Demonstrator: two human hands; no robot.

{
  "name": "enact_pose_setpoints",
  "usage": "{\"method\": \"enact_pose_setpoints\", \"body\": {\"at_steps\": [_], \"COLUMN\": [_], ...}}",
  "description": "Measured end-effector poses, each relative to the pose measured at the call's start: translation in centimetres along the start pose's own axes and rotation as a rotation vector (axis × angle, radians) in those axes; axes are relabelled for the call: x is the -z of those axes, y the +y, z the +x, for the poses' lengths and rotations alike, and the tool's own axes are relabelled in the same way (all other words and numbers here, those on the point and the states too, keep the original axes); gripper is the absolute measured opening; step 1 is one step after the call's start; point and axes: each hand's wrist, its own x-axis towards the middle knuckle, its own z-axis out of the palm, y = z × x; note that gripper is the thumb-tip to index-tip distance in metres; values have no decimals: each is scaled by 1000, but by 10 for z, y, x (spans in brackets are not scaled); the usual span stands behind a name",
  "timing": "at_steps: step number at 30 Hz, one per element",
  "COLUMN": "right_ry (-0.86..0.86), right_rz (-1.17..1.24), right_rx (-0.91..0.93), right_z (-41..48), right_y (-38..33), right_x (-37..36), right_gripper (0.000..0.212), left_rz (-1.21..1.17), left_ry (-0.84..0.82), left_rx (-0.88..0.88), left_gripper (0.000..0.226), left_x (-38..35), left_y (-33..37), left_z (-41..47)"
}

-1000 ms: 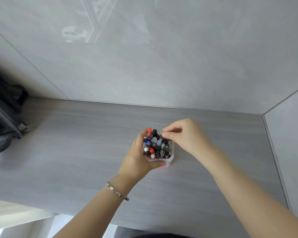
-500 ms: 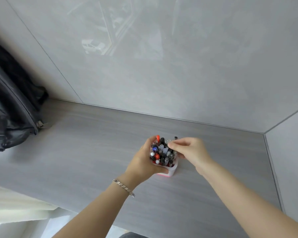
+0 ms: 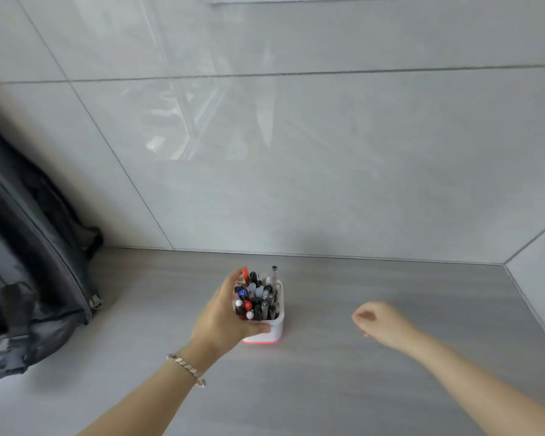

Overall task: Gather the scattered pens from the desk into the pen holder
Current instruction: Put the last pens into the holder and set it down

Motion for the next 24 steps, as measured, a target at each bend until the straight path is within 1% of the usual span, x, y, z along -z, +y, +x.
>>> {"method": "enact_pose_setpoints", "body": {"at_steps": [2, 5, 7, 10, 11, 15, 19, 21, 23, 24], "right_ry": [23, 7, 5, 22, 24, 47, 58, 45, 23, 17], "right_rz": [-85, -135, -191, -313, -335, -405, -453, -444, -443, -445], "right_rx": [-4, -49, -61, -84, -85, -58, -74, -78, -77, -92], "right_z": [2, 6, 10, 10, 10, 4, -1, -5, -11, -13], "right_y": [-18, -41, -54, -75, -79, -99, -102, -102, -104, -105], "right_x": [-12, -30, -39, -49, -51, -50, -45, -41, -38, -35], "right_gripper": [15, 27, 19, 22, 23, 24, 24, 24, 24, 26], "left_rz": [38, 52, 26, -36, -38, -45, -50, 1, 171, 272], "left_ry": [12, 41, 32, -12, -23, -68, -69, -53, 51, 99], "left_rx": [0, -8, -30, -49, -49, -25, -7, 54, 132, 187], "left_gripper": [101, 104, 100, 86, 86, 96, 96, 90, 81, 83], "left_x": [39, 85, 106, 122, 125, 134, 137, 131, 119, 113], "left_y": [-14, -31, -35, -42, -44, -60, -64, -63, -61, -57], "left_z": [17, 45, 63, 85, 91, 109, 110, 103, 94, 87]}}
